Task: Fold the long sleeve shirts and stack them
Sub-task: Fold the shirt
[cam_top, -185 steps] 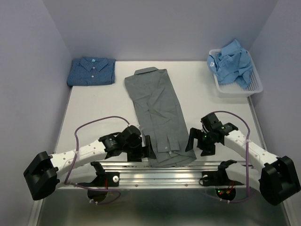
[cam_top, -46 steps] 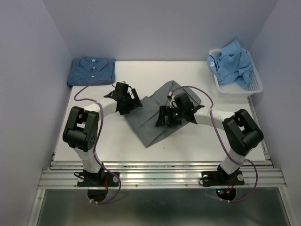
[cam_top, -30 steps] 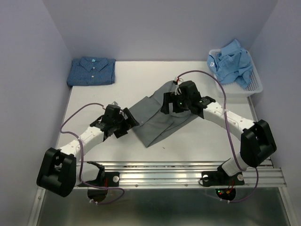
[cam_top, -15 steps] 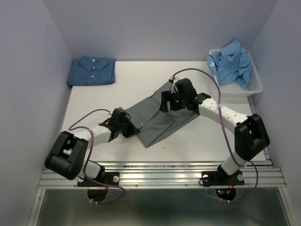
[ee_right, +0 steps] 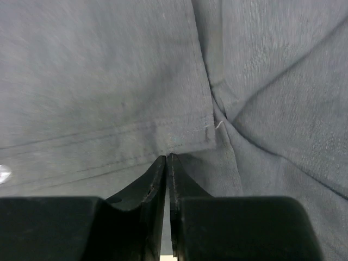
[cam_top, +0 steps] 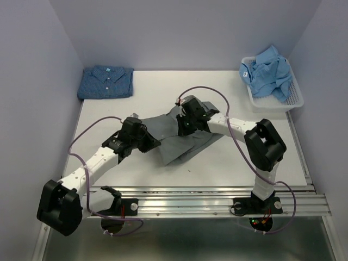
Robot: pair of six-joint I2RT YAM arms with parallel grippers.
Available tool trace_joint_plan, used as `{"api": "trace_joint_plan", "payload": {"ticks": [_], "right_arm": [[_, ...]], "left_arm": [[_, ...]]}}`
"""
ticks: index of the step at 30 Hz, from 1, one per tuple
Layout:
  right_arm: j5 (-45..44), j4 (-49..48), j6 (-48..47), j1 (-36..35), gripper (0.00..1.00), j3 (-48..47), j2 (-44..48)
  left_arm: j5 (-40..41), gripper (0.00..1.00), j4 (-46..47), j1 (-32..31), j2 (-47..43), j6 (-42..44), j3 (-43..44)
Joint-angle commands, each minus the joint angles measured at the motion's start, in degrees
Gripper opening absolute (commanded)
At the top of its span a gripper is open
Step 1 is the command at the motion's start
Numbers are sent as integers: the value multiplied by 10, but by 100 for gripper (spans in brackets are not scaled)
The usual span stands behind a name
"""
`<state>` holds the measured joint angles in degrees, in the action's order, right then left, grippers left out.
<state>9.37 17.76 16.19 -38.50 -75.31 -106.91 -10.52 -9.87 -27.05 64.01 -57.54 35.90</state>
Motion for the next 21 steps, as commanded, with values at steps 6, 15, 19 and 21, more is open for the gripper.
{"api": "trace_joint_plan", "payload": {"ticks": [6,15,19,21], "right_arm": [[1,18,-19,-97,10,-29,-43],[-138,22,43,-60,16,-40,28],[-173,21,70,-2,21,8,94],[-191,22,68,19,23,27,108]], "left_arm": [[20,0,-96,-4,-37,43,140],[23,0,-101,-4,27,117,212],[20,0,-112,-4,65,156,239],[17,0,-114,-4,78,166,249]]}}
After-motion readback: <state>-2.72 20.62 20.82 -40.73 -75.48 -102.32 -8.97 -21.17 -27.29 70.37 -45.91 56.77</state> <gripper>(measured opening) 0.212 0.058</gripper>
